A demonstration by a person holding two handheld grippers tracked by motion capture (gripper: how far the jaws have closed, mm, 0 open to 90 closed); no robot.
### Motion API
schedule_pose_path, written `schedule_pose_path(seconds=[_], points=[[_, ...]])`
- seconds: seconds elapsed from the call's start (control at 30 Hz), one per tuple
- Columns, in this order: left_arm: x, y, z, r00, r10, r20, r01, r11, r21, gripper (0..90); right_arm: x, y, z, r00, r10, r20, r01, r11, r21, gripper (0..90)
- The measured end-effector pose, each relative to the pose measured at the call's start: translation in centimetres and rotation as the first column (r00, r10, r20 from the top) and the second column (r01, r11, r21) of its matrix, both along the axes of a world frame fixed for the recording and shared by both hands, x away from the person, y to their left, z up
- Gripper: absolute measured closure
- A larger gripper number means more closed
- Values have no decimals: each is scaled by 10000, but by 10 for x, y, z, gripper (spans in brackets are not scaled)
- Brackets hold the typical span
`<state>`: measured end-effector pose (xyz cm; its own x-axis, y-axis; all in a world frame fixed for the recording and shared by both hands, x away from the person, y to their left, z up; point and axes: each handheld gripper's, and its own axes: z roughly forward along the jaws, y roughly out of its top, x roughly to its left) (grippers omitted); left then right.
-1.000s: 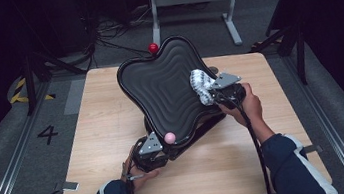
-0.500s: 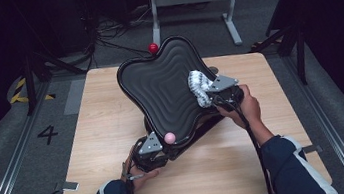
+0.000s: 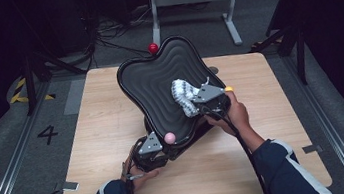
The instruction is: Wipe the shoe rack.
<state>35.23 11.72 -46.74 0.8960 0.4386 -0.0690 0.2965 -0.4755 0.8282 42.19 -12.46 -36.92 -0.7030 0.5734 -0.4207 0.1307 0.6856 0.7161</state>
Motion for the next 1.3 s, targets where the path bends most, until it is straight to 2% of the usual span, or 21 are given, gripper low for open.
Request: schedule_pose_path(seconds=[0.3, 0.5, 0.63, 0.7, 0.73, 0.83, 0.87, 0.93, 0.97, 1.03, 1.07, 1.13, 1.3], points=[[-1, 0, 1, 10000, 3, 18, -3, 10000, 81, 739, -20, 31, 2, 9950, 1003, -10, -1003, 9949, 52, 820], [-1, -1, 1, 10000, -36, 48, 36, 10000, 69, 740, -22, 34, 2, 9936, 1131, -5, -1131, 9936, 12, 821], [-2, -1, 1, 10000, -56, 27, 56, 9999, 123, 740, -15, 25, 2, 9971, 764, -45, -764, 9971, 54, 821], [-3, 0, 2, 9999, -100, 15, 99, 9998, 152, 740, -9, 18, 3, 9988, 494, -61, -494, 9988, 50, 821], [-4, 0, 2, 10000, -93, -26, 93, 9999, 145, 740, -3, 9, 2, 9998, 192, -63, -191, 9998, 40, 821], [-4, 0, 2, 9999, -146, 7, 146, 9997, 184, 740, 3, 0, 2, 9999, -135, -77, 136, 9999, 32, 821], [-4, 1, 2, 9998, -183, -3, 183, 9995, 262, 740, 8, -10, 2, 9990, -437, -136, 438, 9990, 51, 821], [-4, 2, 2, 9998, -215, -18, 215, 9996, 175, 739, 11, -14, 2, 9983, -566, -114, 566, 9984, 12, 821], [-5, 2, 2, 9997, -228, -15, 228, 9994, 242, 739, 15, -22, 2, 9962, -861, -143, 861, 9963, 9, 821], [-6, 4, 2, 9998, -208, -13, 209, 9996, 177, 740, 17, -26, 2, 9948, -1012, -129, 1011, 9949, -60, 821], [-6, 5, 2, 9998, -216, -38, 217, 9996, 193, 740, 22, -34, 1, 9916, -1283, -141, 1281, 9917, -122, 821], [-6, 5, 2, 9997, -224, -53, 225, 9996, 164, 740, 24, -38, 1, 9899, -1412, -131, 1410, 9899, -172, 821], [-6, 4, 2, 9996, -273, -68, 274, 9996, 111, 738, 28, -49, 0, 9849, -1698, -334, 1704, 9853, 155, 821]])
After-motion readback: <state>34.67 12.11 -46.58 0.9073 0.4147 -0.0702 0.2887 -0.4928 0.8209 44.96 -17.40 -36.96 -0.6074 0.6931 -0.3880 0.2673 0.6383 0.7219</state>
